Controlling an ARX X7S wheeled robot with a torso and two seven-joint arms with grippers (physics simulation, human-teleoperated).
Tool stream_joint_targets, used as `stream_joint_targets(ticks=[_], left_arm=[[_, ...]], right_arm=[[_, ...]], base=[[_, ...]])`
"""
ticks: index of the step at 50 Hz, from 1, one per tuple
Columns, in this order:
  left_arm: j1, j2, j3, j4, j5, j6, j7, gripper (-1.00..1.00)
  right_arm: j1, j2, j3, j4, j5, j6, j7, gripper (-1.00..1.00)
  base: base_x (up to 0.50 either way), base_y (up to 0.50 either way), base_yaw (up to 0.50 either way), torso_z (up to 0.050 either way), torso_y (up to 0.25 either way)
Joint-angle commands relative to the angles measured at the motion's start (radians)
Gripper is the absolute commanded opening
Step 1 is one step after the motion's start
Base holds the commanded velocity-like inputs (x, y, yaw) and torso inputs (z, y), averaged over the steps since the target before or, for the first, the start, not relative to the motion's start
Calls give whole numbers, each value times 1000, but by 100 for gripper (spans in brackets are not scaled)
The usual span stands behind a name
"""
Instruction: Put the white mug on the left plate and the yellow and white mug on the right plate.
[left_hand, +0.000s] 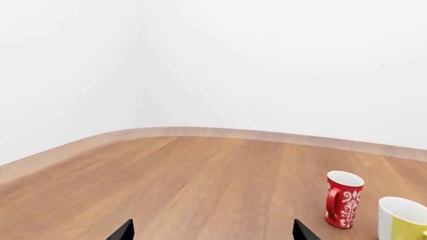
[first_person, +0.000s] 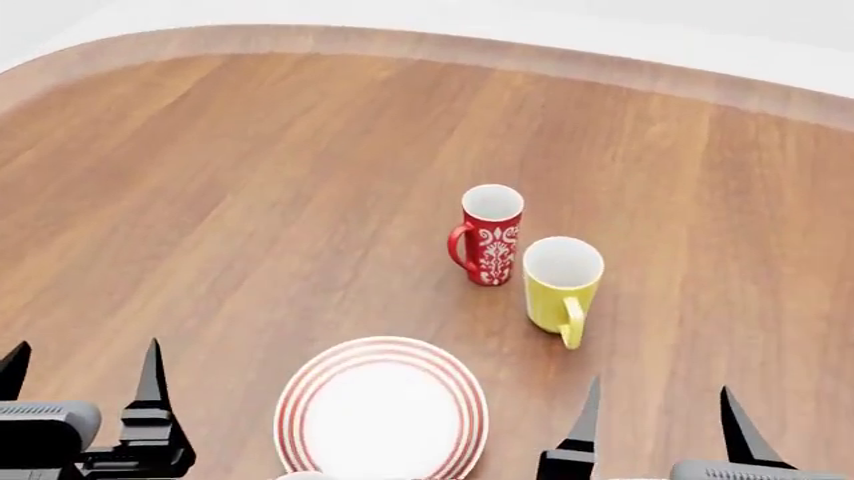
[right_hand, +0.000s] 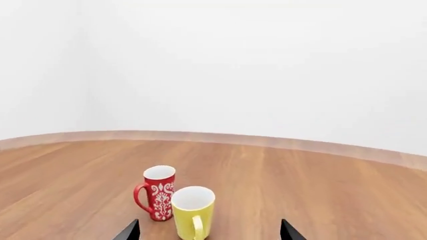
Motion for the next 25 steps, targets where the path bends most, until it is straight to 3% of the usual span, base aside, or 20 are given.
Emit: stream_joint_targets(ticks=[1,20,25], left_arm=[[2,-7,3,0,-4,8,-4,100],[0,-21,-11,33,-38,-24,-18,100],[1,-25,-43,52,-58,-44,-40,100]], right_arm=[[0,4,0,3,7,-12,3,100],[-14,12,3,1,22,-29,5,100],[-33,61,-30,-57,-19,81,20,100]], base=[[0,0,0,0,15],[62,21,0,0,0],[0,0,0,0,0]])
